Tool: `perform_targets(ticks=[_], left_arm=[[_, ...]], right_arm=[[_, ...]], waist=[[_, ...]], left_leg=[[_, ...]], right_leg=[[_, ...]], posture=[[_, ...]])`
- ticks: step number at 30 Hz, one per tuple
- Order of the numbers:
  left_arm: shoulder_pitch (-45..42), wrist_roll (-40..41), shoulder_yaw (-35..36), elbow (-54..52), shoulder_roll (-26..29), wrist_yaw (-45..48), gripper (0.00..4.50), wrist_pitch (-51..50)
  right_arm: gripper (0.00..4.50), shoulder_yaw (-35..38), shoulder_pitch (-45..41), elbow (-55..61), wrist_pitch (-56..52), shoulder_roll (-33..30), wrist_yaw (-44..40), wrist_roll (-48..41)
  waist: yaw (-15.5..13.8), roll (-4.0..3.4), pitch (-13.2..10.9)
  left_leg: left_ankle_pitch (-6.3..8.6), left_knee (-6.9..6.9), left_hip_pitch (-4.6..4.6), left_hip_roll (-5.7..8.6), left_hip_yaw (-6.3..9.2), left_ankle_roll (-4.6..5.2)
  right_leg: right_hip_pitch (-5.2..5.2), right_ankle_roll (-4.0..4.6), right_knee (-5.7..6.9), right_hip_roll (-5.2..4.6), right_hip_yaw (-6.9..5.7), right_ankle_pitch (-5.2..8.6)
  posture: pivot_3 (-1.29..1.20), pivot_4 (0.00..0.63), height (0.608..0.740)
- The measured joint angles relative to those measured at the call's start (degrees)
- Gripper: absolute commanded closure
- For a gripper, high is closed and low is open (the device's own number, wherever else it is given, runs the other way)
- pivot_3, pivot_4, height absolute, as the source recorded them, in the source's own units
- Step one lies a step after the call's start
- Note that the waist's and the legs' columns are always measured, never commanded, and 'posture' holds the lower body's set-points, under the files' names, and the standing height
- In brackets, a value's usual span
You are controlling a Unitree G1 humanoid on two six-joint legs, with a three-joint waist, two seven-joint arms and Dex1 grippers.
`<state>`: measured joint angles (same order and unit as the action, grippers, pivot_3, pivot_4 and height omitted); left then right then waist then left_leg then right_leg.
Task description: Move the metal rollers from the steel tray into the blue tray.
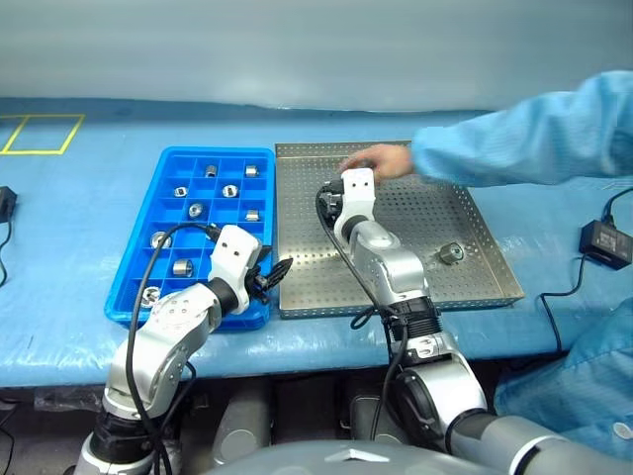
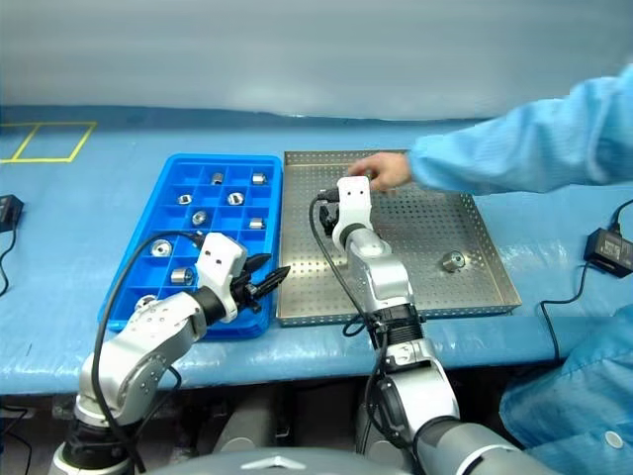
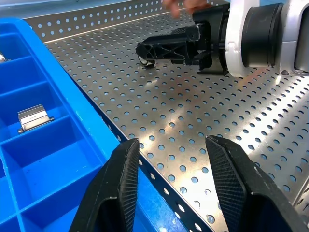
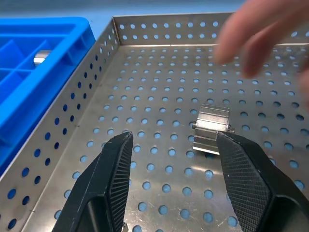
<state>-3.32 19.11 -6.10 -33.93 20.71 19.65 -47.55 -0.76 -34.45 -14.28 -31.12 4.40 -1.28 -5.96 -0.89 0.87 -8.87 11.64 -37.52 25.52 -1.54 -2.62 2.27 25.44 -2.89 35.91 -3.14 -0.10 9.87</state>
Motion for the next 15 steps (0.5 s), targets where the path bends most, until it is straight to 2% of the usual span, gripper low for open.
perform_targets(ticks=[7, 15], left_arm=[[0.4, 0.0, 0.0, -0.1, -0.4, -0.8, 2.12, -0.1], [-0.4, 0.0, -1.1, 0.2, -1.1, -0.4, 2.12, 0.4]], right_arm=[[1.62, 2.2, 5.5, 15.5, -11.7, -1.5, 3.6, 0.1], [1.62, 3.4, 10.2, 25.6, -20.8, -4.0, 3.8, 0.0]], waist=[[-0.3, 0.0, 0.0], [0.4, -0.02, 0.0]], left_leg=[[0.0, -0.04, 0.0, -0.07, 0.01, 0.0], [0.0, -0.04, 0.0, -0.05, -0.03, 0.0]], right_leg=[[-0.02, -0.03, 0.0, -0.08, 0.0, 0.02], [0.02, -0.02, 0.01, -0.05, 0.0, 0.03]], posture=[[0.09, 0.15, 0.74], [0.06, 0.15, 0.74]])
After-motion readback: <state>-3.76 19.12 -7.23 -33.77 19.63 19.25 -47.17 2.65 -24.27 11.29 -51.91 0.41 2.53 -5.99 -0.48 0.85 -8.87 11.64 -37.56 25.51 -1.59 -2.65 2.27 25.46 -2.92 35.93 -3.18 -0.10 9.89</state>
